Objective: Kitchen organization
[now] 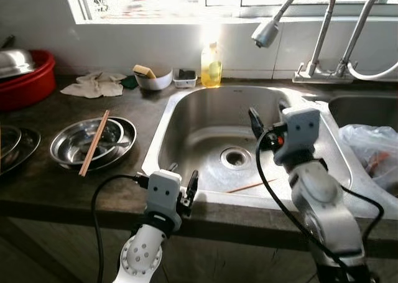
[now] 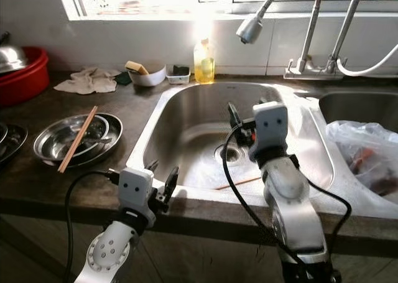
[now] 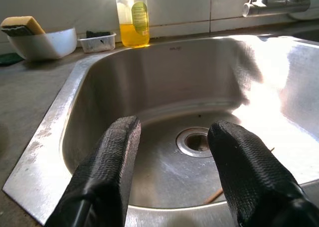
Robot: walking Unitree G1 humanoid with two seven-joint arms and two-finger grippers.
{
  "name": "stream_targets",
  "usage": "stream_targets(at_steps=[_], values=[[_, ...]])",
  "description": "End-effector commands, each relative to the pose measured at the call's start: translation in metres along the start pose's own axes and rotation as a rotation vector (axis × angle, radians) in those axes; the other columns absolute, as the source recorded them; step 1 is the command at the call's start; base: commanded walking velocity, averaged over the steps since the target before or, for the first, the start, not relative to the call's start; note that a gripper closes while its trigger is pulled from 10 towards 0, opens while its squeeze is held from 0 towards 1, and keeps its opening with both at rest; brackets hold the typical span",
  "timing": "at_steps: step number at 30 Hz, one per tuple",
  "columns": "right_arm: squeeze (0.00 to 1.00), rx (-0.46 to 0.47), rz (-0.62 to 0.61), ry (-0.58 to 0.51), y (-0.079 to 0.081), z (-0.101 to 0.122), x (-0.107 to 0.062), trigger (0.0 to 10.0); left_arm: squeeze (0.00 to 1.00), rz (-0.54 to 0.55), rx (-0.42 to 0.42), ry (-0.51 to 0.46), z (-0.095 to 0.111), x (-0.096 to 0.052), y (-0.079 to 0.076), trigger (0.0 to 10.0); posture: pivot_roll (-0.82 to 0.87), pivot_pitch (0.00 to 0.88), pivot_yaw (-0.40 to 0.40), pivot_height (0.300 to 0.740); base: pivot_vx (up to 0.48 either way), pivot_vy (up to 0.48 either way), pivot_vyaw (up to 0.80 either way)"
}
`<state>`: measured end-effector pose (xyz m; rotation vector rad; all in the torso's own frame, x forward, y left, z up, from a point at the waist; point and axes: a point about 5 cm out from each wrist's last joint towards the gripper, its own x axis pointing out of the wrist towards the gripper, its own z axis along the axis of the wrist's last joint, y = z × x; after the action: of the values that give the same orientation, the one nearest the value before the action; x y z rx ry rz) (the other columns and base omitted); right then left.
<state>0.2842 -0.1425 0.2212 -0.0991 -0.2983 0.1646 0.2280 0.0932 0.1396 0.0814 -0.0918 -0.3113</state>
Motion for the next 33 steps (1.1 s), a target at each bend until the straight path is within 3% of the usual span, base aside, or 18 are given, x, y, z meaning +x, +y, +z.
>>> stream_targets(at_steps=[1,15,33], values=[[0.0,0.02,0.014,-0.073,0.003,0.015,-0.008,10.0,0.0,-0.001,0.008,-0.021,0.007,-0.001,0.001,10.0,0.05,0.034,0.003,0.74,0.0,0.0,0.0],[0.0,0.065,-0.002,-0.057,0.006,0.018,-0.032,10.0,0.0,-0.01,0.031,-0.044,0.01,-0.001,0.002,10.0,0.05,0.03,0.007,0.74,0.0,0.0,0.0],[0.0,0.075,-0.028,-0.047,0.007,0.015,-0.029,10.0,0.0,-0.044,0.031,-0.025,0.005,-0.001,-0.002,10.0,0.04,0.014,0.013,0.74,0.0,0.0,0.0]])
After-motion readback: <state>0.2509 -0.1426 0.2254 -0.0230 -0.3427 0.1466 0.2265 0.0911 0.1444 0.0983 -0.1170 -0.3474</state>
